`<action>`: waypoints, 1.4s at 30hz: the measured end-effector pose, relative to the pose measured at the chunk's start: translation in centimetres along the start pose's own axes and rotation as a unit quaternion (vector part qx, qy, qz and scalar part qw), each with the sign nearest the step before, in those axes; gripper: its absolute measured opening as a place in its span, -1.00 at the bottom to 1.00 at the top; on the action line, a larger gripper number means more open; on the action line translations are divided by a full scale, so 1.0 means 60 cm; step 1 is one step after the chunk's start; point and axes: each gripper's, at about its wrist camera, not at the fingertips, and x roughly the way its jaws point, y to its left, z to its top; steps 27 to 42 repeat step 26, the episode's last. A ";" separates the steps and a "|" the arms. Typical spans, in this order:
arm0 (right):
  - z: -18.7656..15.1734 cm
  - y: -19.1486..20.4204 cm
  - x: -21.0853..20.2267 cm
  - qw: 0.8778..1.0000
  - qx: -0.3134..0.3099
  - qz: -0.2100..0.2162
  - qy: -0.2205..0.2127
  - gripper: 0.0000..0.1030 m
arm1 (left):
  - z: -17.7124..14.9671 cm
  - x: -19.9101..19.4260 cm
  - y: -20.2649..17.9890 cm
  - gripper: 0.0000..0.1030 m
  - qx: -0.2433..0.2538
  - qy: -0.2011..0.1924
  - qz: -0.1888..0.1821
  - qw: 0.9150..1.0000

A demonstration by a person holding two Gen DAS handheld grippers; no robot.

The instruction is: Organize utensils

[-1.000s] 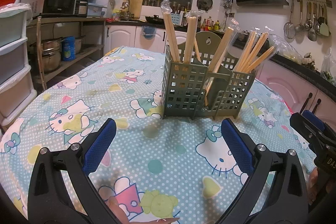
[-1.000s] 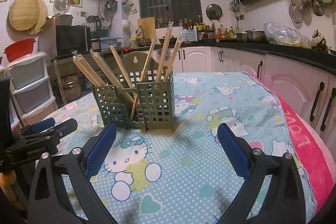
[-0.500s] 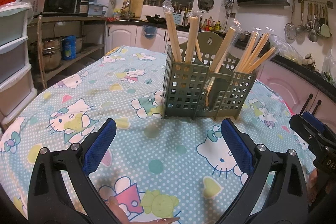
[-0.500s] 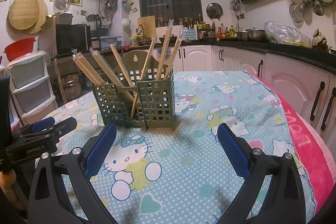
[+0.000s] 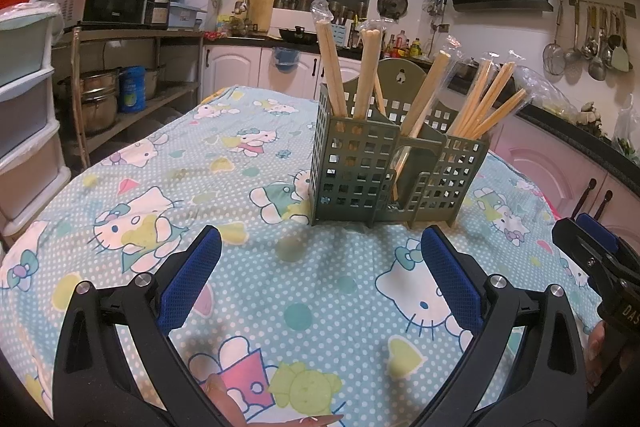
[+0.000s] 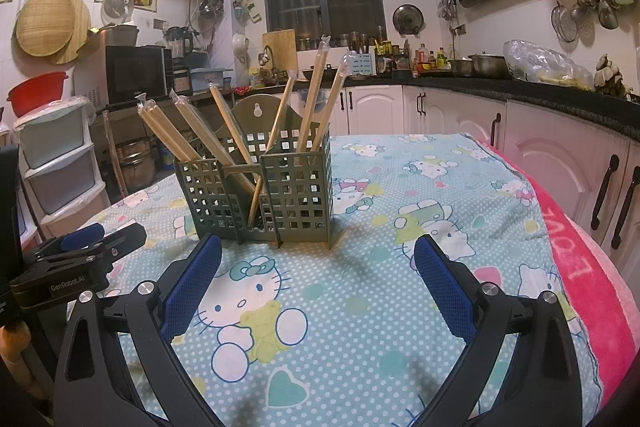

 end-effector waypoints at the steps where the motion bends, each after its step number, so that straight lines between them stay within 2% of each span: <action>1: -0.001 0.001 -0.001 1.000 0.000 0.000 0.000 0.83 | -0.001 0.000 -0.002 0.78 0.000 0.000 0.000 1.000; 11: -0.001 0.000 0.001 1.000 -0.001 -0.002 0.000 0.83 | -0.003 0.016 -0.001 0.78 -0.012 0.021 -0.014 1.000; 14: -0.004 -0.002 0.002 1.000 0.001 -0.005 0.004 0.83 | -0.002 0.015 -0.006 0.78 -0.010 0.024 0.000 1.000; 18: 0.000 -0.018 0.005 1.000 0.009 -0.013 0.022 0.83 | 0.016 0.008 0.008 0.78 -0.026 0.030 -0.002 0.999; 20: 0.012 -0.046 0.017 0.998 0.025 -0.024 0.052 0.87 | 0.033 0.015 0.031 0.78 -0.036 0.049 0.017 0.998; 21: 0.020 -0.070 0.030 0.996 0.034 -0.040 0.078 0.87 | 0.046 0.026 0.053 0.78 -0.038 0.069 0.037 0.996; 24: 0.030 -0.153 0.085 0.978 0.047 -0.116 0.169 0.87 | 0.076 0.068 0.120 0.78 -0.032 0.115 0.107 0.987; 26: 0.031 -0.215 0.116 0.965 0.063 -0.161 0.198 0.87 | 0.088 0.104 0.174 0.78 -0.042 0.133 0.160 0.977; 42: 0.031 -0.215 0.116 0.965 0.063 -0.161 0.198 0.87 | 0.088 0.104 0.174 0.78 -0.042 0.133 0.160 0.977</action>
